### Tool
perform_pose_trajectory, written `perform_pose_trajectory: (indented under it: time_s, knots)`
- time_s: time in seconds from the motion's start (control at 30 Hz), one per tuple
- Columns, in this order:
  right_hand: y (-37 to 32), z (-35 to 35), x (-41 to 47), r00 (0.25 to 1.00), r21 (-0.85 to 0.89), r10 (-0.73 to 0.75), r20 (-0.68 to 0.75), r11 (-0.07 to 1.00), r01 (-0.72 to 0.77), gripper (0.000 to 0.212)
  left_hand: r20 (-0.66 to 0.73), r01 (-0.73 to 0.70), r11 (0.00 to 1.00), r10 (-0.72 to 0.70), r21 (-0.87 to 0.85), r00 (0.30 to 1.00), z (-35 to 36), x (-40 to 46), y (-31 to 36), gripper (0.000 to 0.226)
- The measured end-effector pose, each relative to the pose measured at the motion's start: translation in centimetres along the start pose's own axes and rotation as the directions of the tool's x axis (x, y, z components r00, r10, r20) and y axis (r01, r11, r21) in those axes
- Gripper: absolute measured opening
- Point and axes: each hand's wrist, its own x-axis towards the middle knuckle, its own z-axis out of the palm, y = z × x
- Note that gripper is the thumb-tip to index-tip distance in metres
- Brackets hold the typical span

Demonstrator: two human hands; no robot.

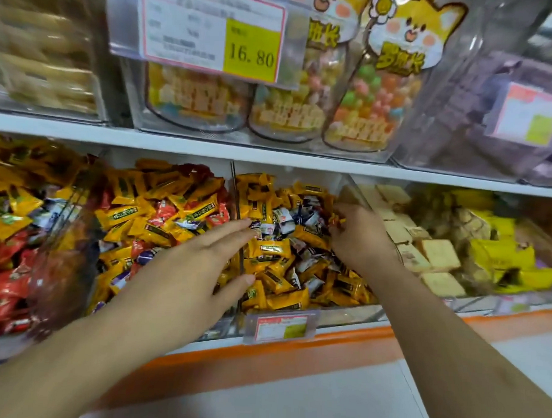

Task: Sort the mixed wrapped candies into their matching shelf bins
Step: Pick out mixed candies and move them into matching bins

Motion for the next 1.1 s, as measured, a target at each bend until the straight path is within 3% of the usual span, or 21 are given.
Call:
perform_pose_trajectory:
  time_s: [0.27, 0.4, 0.47, 0.57, 0.67, 0.77, 0.87, 0.93, 1.0, 1.1]
  knots:
    - [-0.2, -0.2, -0.2, 0.995, 0.005, 0.056, -0.081, 0.998, -0.056, 0.028, 0.02, -0.006, 0.998, 0.007, -0.06, 1.0, -0.1, 0.0, -0.6, 0.066]
    - [-1.8, -3.8, -3.1, 0.983, 0.19, 0.071, -0.171, 0.981, -0.038, 0.026, 0.033, -0.004, 0.983, 0.01, -0.181, 0.999, -0.4, -0.2, -0.9, 0.061]
    - [-3.9, -5.2, -5.0, 0.992, 0.41, 0.104, -0.068, 0.91, -0.067, 0.022, 0.008, 0.0, 0.975, 0.002, -0.22, 1.0, -1.1, -0.7, -0.5, 0.055]
    - [-8.5, -6.3, -7.7, 0.995, 0.671, -0.007, 0.099, 0.739, -0.061, 0.017, -0.077, 0.039, 0.937, -0.07, -0.346, 0.995, -2.3, -2.2, -0.1, 0.044]
    - [-12.7, -6.1, -10.5, 0.981, 0.785, -0.092, 0.172, 0.615, -0.08, 0.015, -0.112, 0.082, 0.808, -0.18, -0.583, 0.977, -3.7, -3.9, -0.4, 0.036]
    - [-15.9, -5.0, -12.6, 0.96, 0.819, -0.14, 0.241, 0.56, -0.124, 0.014, -0.116, 0.101, 0.699, -0.256, -0.708, 0.96, -5.1, -5.7, -1.3, 0.014]
    - [-18.1, -4.1, -13.0, 0.952, 0.824, -0.151, 0.265, 0.549, -0.142, 0.013, -0.187, 0.149, 0.765, -0.333, -0.627, 0.924, -6.8, -7.5, -3.5, 0.007]
    - [-18.9, -3.8, -12.6, 0.957, 0.82, -0.128, 0.261, 0.553, -0.149, 0.01, -0.295, 0.212, 0.866, -0.37, -0.453, 0.881, -8.1, -8.4, -6.1, 0.007]
    - [-19.1, -3.4, -12.0, 0.96, 0.814, -0.108, 0.257, 0.56, -0.155, 0.009, -0.399, 0.276, 0.907, -0.393, -0.319, 0.829, -9.8, -9.2, -8.2, 0.01]
    - [-19.1, -2.4, -11.2, 0.969, 0.731, -0.136, 0.204, 0.68, -0.058, 0.009, -0.462, 0.385, 0.901, -0.433, -0.199, 0.774, -11.5, -10.0, -10.7, 0.006]
